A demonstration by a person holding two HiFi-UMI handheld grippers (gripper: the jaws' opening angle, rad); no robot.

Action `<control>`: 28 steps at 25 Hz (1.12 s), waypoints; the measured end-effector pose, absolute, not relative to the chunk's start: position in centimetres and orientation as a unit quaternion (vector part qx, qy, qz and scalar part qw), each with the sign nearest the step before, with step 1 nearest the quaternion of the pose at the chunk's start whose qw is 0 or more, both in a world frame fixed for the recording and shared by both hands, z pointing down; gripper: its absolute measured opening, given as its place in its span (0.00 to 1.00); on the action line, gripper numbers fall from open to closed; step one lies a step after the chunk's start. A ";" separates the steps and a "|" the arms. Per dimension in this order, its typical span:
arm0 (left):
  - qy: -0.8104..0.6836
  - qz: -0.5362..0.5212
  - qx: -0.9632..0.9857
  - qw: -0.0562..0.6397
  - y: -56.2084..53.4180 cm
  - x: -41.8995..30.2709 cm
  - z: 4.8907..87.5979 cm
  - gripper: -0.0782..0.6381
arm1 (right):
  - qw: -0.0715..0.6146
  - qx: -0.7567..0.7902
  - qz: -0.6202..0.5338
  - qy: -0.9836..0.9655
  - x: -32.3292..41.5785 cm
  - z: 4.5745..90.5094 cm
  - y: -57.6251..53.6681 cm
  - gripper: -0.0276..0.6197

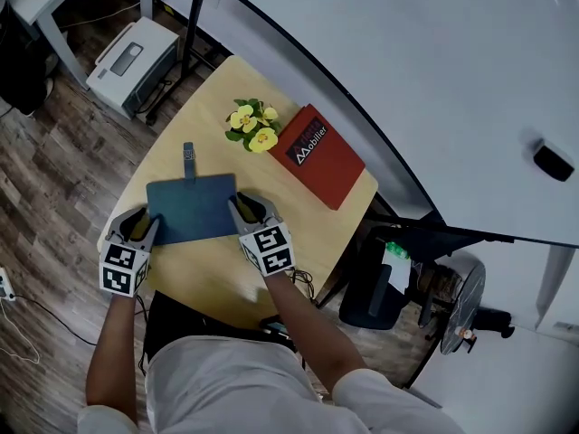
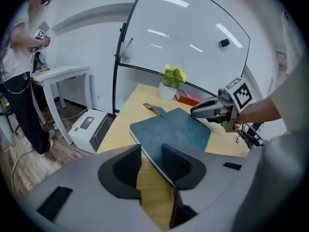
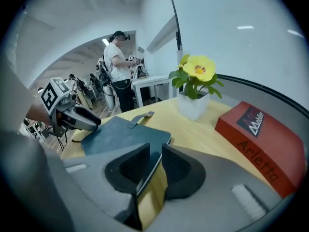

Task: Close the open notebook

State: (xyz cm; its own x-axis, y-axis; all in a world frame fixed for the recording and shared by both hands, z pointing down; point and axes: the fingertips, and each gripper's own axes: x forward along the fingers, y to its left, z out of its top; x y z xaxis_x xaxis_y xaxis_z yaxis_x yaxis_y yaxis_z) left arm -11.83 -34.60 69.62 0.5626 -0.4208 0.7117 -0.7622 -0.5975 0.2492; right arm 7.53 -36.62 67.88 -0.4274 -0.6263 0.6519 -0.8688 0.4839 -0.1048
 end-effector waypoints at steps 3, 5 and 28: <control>-0.373 0.269 0.846 0.271 -35.3 -12.6 66.9 0.30 | 0.178 0.461 0.202 -0.846 8.1 63.3 -37.2 0.15; -0.385 0.224 0.859 0.254 -35.5 -12.7 63.4 0.28 | 0.106 0.435 0.198 -0.872 8.0 59.0 -36.8 0.15; -0.418 -0.035 0.907 0.045 -16.5 -10.3 35.6 0.15 | -0.043 0.540 -0.049 -0.839 17.7 34.4 -11.7 0.14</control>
State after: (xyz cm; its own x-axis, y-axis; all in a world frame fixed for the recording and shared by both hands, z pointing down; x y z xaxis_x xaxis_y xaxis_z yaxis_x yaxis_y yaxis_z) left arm -10.34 -16.46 35.57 0.6479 -0.7612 -0.0264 -0.7549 -0.6464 0.1108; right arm 17.73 -11.75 34.43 -0.4123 -0.9025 -0.1245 -0.9108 0.4112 0.0362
